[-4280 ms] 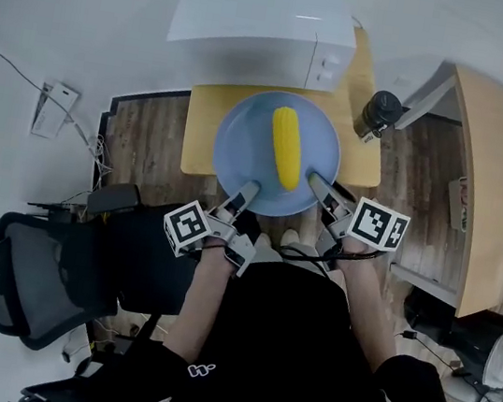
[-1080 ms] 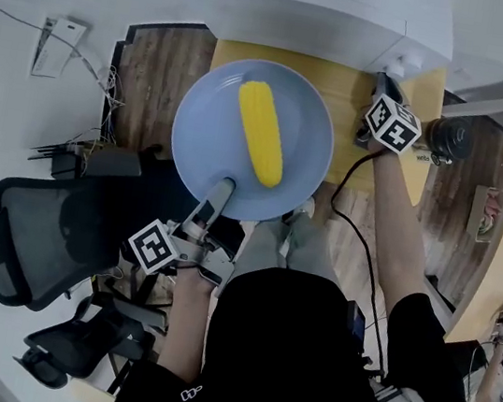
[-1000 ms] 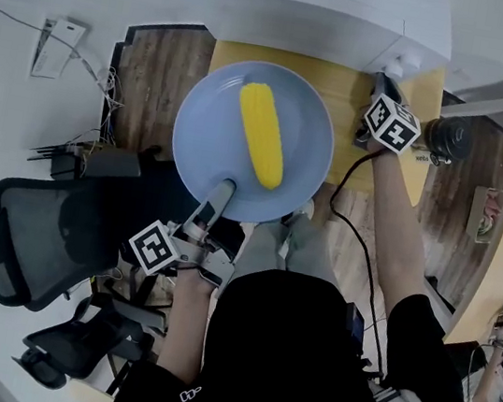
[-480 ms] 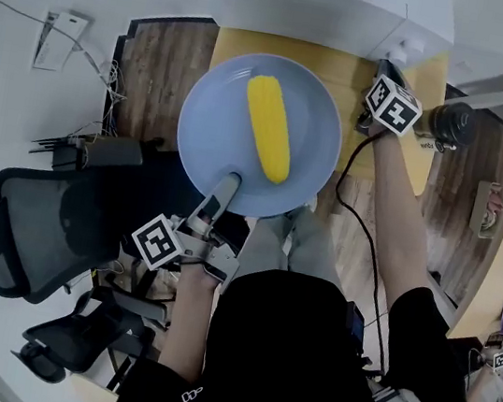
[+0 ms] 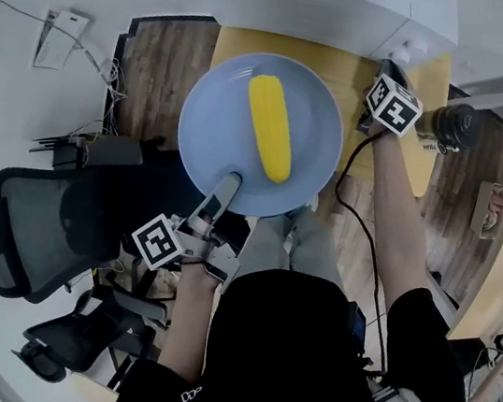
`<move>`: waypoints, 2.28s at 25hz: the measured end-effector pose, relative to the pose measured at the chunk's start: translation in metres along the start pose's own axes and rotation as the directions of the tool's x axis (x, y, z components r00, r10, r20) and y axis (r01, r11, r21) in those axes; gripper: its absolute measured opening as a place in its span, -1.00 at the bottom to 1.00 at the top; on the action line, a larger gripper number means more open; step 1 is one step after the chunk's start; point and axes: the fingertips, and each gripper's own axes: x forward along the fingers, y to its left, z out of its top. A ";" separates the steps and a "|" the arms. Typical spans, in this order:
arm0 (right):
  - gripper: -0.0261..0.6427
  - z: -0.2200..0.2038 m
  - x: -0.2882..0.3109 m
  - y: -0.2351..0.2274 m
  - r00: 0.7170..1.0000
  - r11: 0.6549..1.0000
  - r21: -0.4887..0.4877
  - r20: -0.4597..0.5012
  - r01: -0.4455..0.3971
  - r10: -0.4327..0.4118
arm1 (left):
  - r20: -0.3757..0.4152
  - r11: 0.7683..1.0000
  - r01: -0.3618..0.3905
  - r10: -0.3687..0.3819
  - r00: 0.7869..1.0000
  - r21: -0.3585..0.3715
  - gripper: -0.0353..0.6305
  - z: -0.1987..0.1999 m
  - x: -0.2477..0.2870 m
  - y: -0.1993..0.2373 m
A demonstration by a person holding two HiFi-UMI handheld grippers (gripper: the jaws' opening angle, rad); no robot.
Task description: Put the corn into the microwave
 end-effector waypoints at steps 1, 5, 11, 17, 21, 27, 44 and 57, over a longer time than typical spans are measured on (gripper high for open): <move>-0.89 0.000 0.000 0.000 1.000 1.000 -0.002 0.000 0.002 -0.002 | -0.001 1.000 -0.003 0.003 1.000 -0.001 -0.62 0.001 0.001 0.001; -0.90 -0.001 0.001 -0.002 0.999 0.999 0.011 0.016 0.045 -0.045 | -0.006 1.000 -0.003 0.003 1.000 -0.005 -0.61 0.004 0.010 0.003; -0.91 -0.002 0.005 -0.003 0.997 0.998 0.003 0.048 0.068 -0.068 | -0.008 1.000 0.025 -0.025 1.000 -0.014 -0.61 0.014 0.023 -0.001; -0.94 -0.002 0.007 -0.007 0.995 0.992 0.086 0.026 0.096 -0.099 | -0.001 1.000 0.009 -0.009 1.000 -0.015 -0.61 0.020 0.015 0.002; -0.93 -0.003 0.008 -0.003 0.999 0.995 0.092 0.006 0.037 -0.038 | 0.012 1.000 0.015 -0.015 1.000 -0.018 -0.61 0.024 0.003 0.003; -0.91 -0.009 -0.001 -0.003 0.998 0.997 0.075 -0.047 -0.029 0.033 | 0.013 1.000 0.015 -0.015 1.000 -0.009 -0.61 0.026 -0.010 0.002; -0.51 0.066 -0.126 0.054 0.948 0.897 -0.380 0.126 -0.226 0.292 | -0.031 0.999 0.045 -0.045 0.999 -0.003 -0.61 0.019 -0.006 0.001; -0.28 0.166 -0.145 0.101 0.894 0.684 -0.654 0.025 -0.323 0.447 | -0.003 0.996 0.085 -0.085 0.996 -0.003 -0.60 0.007 -0.022 -0.008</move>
